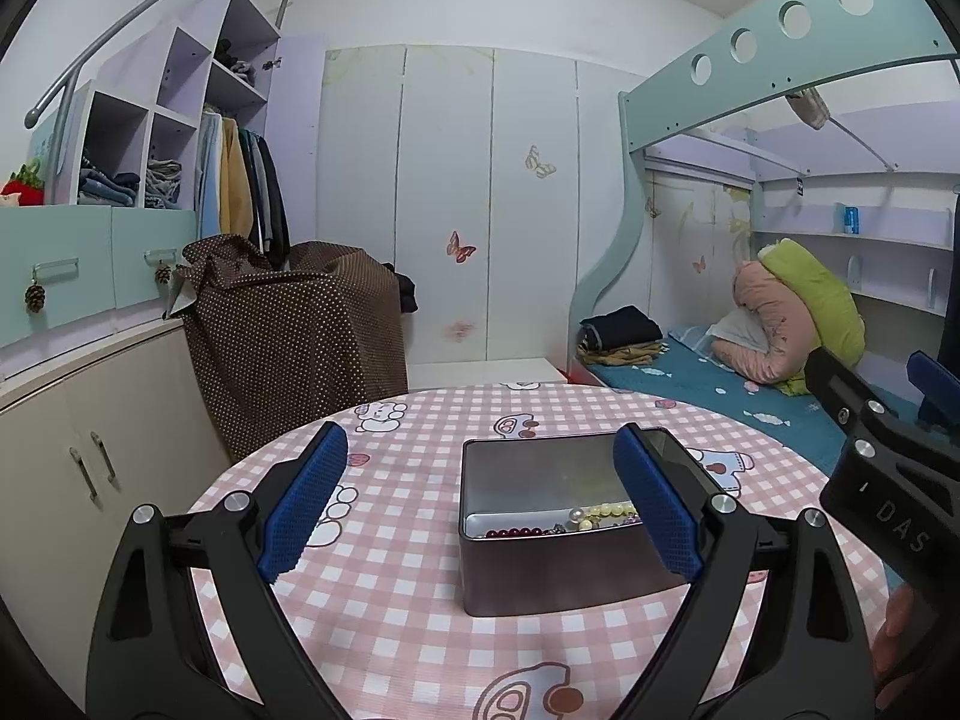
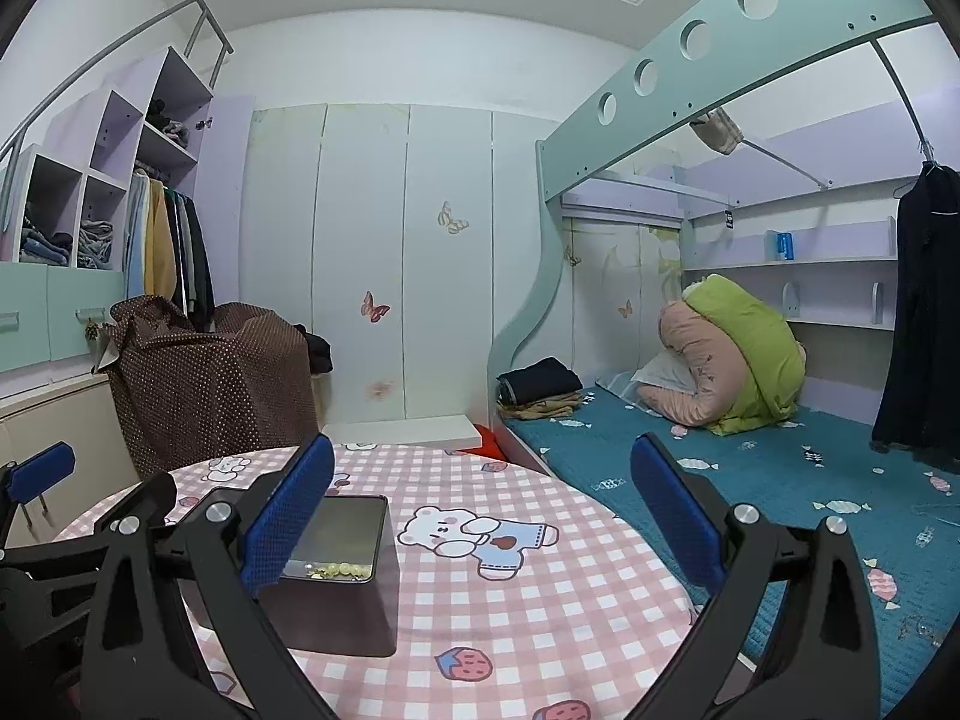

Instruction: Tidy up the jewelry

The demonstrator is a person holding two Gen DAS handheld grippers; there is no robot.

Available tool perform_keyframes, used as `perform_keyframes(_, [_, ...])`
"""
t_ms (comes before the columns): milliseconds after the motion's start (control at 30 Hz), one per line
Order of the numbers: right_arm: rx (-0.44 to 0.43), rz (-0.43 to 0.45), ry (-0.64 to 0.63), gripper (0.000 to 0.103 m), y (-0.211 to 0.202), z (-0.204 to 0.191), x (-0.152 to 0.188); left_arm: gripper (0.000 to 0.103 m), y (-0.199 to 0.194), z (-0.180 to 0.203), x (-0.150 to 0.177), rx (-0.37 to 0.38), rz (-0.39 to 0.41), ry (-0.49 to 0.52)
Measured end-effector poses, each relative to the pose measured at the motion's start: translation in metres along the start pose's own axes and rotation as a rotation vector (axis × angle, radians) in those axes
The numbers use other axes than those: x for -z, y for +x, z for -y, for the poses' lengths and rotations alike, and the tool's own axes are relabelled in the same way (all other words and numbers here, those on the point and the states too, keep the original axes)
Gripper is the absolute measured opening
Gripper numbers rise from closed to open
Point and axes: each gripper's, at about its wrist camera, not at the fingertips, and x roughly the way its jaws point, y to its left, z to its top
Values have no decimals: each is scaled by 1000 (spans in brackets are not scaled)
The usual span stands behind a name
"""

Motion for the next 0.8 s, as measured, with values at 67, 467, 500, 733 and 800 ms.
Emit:
perform_keyframes(67, [9,3,-4,96,-1,-1,0,90,1,-3,0,-3,0,1])
perform_keyframes(467, [22,26,-9,96,-7,-2,-1,90,-5,-4,3,-13,16,7])
perform_keyframes(500, [22,29,-7,96,-7,-1,-1,90,-5,-4,2,-12,15,6])
perform_keyframes(733, [24,35,-6,96,-8,0,-3,90,-6,-5,1,-12,21,8])
perform_keyframes(800, [23,34,-4,96,-8,0,-2,90,-7,-5,1,-12,22,8])
